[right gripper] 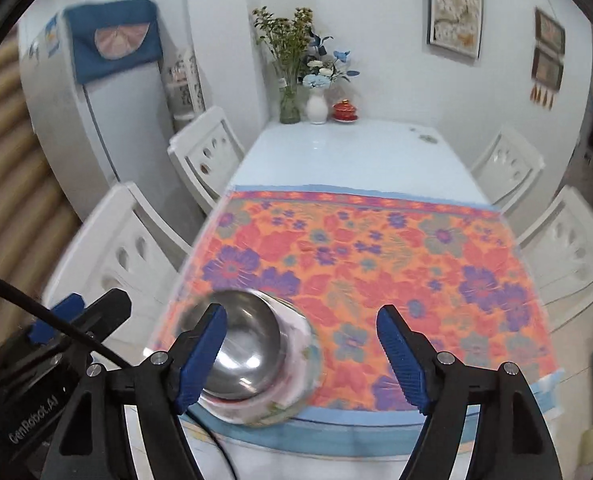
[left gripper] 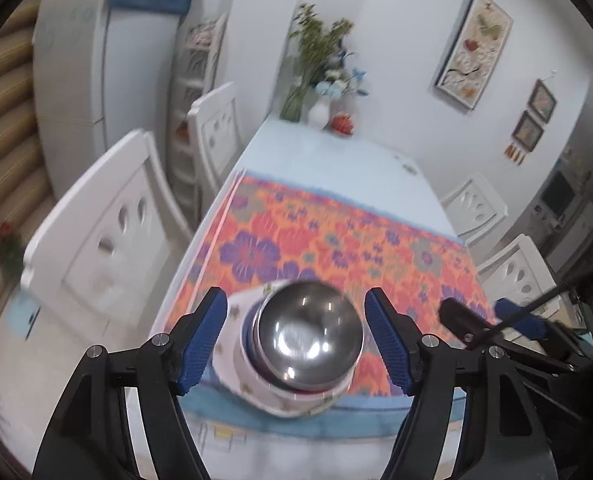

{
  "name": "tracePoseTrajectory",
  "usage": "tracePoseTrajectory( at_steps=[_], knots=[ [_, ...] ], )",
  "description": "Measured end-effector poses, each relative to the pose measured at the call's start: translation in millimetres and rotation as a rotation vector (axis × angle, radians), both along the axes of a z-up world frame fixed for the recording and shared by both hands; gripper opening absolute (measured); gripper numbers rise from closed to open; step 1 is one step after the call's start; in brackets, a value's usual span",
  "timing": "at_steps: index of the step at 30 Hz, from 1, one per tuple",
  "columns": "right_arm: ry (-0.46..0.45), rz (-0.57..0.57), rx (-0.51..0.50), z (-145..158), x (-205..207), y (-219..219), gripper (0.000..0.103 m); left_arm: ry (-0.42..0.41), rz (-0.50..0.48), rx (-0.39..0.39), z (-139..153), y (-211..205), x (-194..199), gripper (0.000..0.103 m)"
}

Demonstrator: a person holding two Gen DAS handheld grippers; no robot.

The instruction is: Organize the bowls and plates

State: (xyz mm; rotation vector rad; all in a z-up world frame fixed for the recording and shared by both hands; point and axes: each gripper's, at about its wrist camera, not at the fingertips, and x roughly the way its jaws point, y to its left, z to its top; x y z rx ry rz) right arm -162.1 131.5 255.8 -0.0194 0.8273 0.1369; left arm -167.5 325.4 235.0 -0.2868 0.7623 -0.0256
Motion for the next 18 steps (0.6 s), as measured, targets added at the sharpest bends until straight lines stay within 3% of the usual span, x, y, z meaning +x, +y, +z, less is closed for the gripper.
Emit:
tracePoseTrajectory(
  at_steps=[7,10,13,18],
  knots=[
    [0.029,0.032,-0.029,-8.6,-15.9,-12.1,0.075,0.016,0.099,0.089,-5.1,-19.1,-29.6,0.072],
    [0.051,0.054,0.000,-11.0,-21.7,-15.2,0.075,0.024,0.190,0.244,-6.0,-29.7,-37.8,0.072],
    [0.052,0.069,-0.016,-12.4,-28.6,-9.2,0.075,0.058,0.189,0.324,-10.2,-36.7,-38.8,0.074],
    [0.079,0.085,-0.005,-19.0,-33.2,-7.1,0.075,0.102,0.199,0.282,-15.1,-26.7,-38.0,0.074]
  ],
)
